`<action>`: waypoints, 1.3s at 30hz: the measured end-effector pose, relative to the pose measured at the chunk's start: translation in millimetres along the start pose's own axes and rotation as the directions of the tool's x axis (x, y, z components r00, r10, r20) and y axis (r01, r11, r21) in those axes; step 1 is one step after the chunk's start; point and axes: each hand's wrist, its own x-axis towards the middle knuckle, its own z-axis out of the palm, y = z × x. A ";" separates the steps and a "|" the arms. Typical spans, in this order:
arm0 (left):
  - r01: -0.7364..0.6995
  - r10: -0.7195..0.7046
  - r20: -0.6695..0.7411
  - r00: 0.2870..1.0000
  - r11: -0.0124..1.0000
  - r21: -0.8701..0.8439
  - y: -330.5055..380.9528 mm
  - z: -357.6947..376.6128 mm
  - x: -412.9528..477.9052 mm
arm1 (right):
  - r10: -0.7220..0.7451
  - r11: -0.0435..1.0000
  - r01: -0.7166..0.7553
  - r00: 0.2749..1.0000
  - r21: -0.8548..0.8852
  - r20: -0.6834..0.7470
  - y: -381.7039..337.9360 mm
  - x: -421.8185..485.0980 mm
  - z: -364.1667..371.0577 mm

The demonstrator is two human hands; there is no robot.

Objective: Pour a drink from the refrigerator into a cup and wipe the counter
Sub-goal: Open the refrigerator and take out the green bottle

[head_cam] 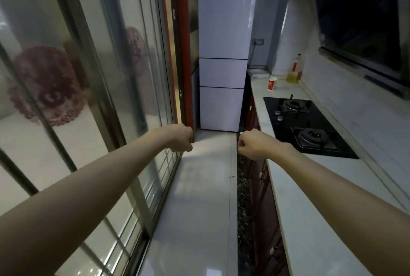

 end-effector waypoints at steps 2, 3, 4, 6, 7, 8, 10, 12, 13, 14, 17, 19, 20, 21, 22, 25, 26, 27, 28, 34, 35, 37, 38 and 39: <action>0.002 -0.002 0.004 1.000 1.000 -0.001 -10.9 -0.4 20.5 | 0.016 1.000 -0.016 1.000 0.003 -0.005 0.3 23.4 0.5; -0.001 0.002 0.005 1.000 1.000 -0.008 -17.1 -0.6 32.0 | 0.025 1.000 -0.025 1.000 0.005 -0.006 0.6 36.3 0.4; -0.006 0.007 0.009 1.000 1.000 -0.015 -23.5 -0.9 44.3 | 0.030 1.000 -0.030 1.000 0.005 -0.004 0.6 48.7 -0.5; -0.024 0.024 0.015 1.000 0.999 -0.021 -36.6 -2.8 70.0 | 0.031 1.000 -0.031 1.000 -0.001 0.005 0.9 76.1 -2.9; -0.034 0.035 0.015 0.999 0.999 -0.024 -43.3 -4.5 83.2 | 0.033 0.999 -0.033 0.999 -0.004 0.005 1.3 90.6 -4.8; -0.039 0.040 0.017 0.999 0.999 -0.032 -50.4 -7.0 96.6 | 0.040 0.999 -0.040 0.999 -0.008 0.002 1.4 105.4 -7.2; -0.055 0.055 0.013 0.998 0.998 -0.043 -65.7 -14.8 123.1 | 0.059 0.998 -0.059 0.998 -0.020 -0.004 -0.6 135.4 -14.3; -0.077 0.077 0.008 0.997 0.996 -0.048 -83.2 -23.6 148.5 | 0.082 0.996 -0.082 0.997 -0.024 -0.015 -4.6 164.9 -23.3; -0.088 0.088 0.006 0.996 0.995 -0.044 -92.3 -28.4 161.1 | 0.091 0.996 -0.092 0.996 -0.019 -0.022 -6.8 178.8 -28.1; -0.093 0.093 0.008 0.996 0.995 -0.041 -101.5 -32.7 173.8 | 0.100 0.995 -0.100 0.995 -0.013 -0.026 -9.5 191.0 -33.1; -0.111 0.111 0.000 0.994 0.993 -0.028 -125.8 -43.9 208.6 | 0.110 0.994 -0.110 0.994 -0.001 -0.027 -15.2 225.4 -42.8; -0.121 0.121 0.003 0.993 0.993 -0.013 -136.4 -50.3 228.7 | 0.109 0.994 -0.109 0.994 0.004 -0.025 -16.5 246.4 -45.4; -0.125 0.125 0.010 0.992 0.992 -0.007 -139.9 -52.7 238.3 | 0.112 0.994 -0.112 0.993 0.006 -0.023 -16.0 256.3 -46.0; -0.131 0.131 0.015 0.991 0.991 0.001 -142.7 -54.8 248.6 | 0.118 0.993 -0.118 0.993 0.011 -0.020 -14.3 266.4 -46.4; -0.135 0.135 0.020 0.991 0.991 0.002 -145.5 -56.7 258.9 | 0.126 0.992 -0.126 0.992 0.016 -0.020 -12.1 275.7 -46.6; -0.150 0.151 0.019 0.988 0.988 -0.027 -152.1 -64.1 291.5 | 0.146 0.989 -0.145 0.989 0.031 -0.009 -2.2 302.9 -47.9; -0.153 0.153 0.019 0.988 0.988 -0.033 -153.7 -66.4 302.7 | 0.148 0.989 -0.148 0.989 0.029 -0.004 2.5 311.9 -48.5; -0.160 0.161 0.018 0.987 0.986 -0.037 -154.6 -68.8 313.7 | 0.152 0.988 -0.152 0.988 0.027 0.000 7.8 321.5 -49.2; -0.167 0.168 0.017 0.986 0.985 -0.041 -155.0 -71.2 324.9 | 0.156 0.987 -0.156 0.988 0.026 0.000 13.5 331.1 -50.3; -0.189 0.190 0.035 0.981 0.982 -0.024 -158.8 -90.2 392.8 | 0.133 0.990 -0.132 0.991 0.054 -0.020 49.3 403.1 -64.3; -0.190 0.191 0.034 0.981 0.982 -0.019 -161.2 -95.8 405.9 | 0.127 0.991 -0.125 0.992 0.055 -0.023 55.2 417.7 -67.1; -0.185 0.186 0.029 0.982 0.983 -0.022 -166.9 -109.2 432.0 | 0.109 0.992 -0.108 0.994 0.059 -0.020 66.0 448.1 -74.4; -0.179 0.180 0.023 0.983 0.984 -0.024 -169.2 -117.3 444.3 | 0.096 0.994 -0.094 0.995 0.058 -0.024 70.8 463.5 -79.0; -0.173 0.174 0.014 0.985 0.984 -0.029 -171.8 -124.7 456.5 | 0.085 0.995 -0.083 0.996 0.055 -0.030 75.2 478.5 -83.8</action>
